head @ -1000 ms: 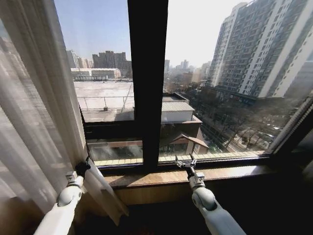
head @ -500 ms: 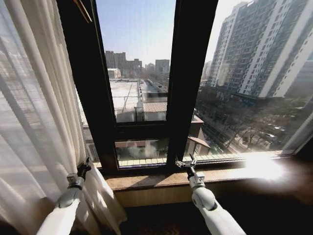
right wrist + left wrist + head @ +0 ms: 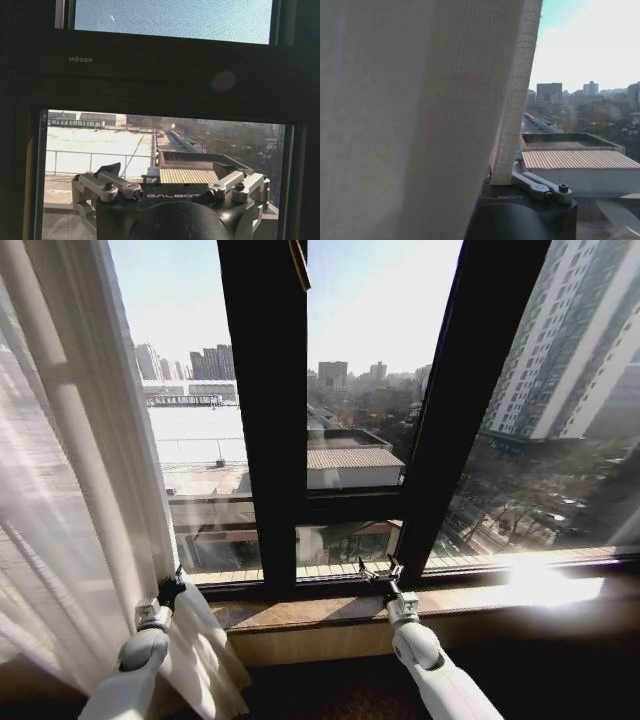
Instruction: Open the curtains by pulling them apart, changing their state from closed to fully open.
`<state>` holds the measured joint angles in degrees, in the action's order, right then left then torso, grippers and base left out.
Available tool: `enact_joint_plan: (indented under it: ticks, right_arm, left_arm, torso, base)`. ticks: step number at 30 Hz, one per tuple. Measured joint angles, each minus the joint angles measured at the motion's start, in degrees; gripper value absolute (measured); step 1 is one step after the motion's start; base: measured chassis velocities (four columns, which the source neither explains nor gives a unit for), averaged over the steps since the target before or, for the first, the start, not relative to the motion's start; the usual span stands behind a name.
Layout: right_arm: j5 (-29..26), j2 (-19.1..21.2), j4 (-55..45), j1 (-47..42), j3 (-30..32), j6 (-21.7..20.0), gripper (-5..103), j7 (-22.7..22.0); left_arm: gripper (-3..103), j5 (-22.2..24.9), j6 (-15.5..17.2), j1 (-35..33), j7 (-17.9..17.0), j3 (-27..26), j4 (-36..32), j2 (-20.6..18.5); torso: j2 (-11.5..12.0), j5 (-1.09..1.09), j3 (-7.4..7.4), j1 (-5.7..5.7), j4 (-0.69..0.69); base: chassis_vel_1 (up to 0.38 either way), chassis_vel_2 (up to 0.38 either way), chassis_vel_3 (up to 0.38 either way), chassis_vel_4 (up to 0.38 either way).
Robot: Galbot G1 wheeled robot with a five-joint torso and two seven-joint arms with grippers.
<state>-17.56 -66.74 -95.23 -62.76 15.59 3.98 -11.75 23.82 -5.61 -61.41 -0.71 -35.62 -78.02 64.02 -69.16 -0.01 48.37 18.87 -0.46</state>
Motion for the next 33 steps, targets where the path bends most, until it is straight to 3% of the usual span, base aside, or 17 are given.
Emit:
enact_joint_plan:
  ticks: [25, 33]
  right_arm:
    - [0.0, 0.0, 0.0, 0.0, 0.0, 0.0, 100, 0.0]
    - [0.0, 0.0, 0.0, 0.0, 0.0, 0.0, 100, 0.0]
  left_arm:
    - [0, -0.4, -0.4, -2.6, -0.6, -1.0, -1.9, 0.8]
    - [0, -0.6, -0.5, -3.8, -0.7, -1.4, -2.9, 1.4]
  torso:
    - [0.0, 0.0, 0.0, 0.01, 0.0]
    - [0.0, -0.04, 0.0, 0.0, 0.03]
  base:
    - [0.352, 0.351, -0.343, -0.344]
    - [0.155, 0.118, -0.118, -0.129]
